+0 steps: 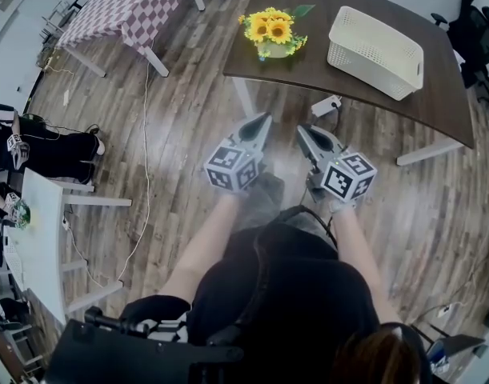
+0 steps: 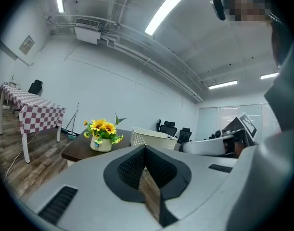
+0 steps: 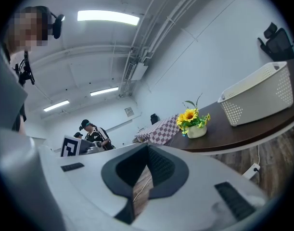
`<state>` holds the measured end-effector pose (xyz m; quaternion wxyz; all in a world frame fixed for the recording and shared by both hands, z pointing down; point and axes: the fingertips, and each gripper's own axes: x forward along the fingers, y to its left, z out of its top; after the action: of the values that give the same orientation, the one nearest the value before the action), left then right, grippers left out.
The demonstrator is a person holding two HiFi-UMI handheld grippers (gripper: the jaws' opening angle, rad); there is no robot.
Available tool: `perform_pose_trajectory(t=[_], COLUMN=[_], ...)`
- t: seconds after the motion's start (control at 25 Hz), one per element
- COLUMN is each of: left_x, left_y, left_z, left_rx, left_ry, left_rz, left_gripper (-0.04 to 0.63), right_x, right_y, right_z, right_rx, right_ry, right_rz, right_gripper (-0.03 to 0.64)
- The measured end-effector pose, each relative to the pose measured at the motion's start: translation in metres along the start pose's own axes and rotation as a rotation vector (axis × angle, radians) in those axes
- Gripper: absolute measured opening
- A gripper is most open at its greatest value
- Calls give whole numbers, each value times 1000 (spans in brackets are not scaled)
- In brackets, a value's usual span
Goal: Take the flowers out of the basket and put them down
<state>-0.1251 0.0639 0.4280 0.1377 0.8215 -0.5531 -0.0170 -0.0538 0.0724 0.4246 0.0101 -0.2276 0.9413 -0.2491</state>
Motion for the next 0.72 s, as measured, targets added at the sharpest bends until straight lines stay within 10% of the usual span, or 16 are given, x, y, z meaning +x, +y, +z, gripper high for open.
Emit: perform_pose_trajectory(t=[0.72], left_x=[24], left_y=[-2], left_z=[3], left_rx=[43], left_ry=[46], left_rz=[-21], left_gripper=[0], right_x=[8], right_y=[-12], right_z=[5], right_rx=[42], right_ry=[-10], right_rz=[58], right_gripper=[2])
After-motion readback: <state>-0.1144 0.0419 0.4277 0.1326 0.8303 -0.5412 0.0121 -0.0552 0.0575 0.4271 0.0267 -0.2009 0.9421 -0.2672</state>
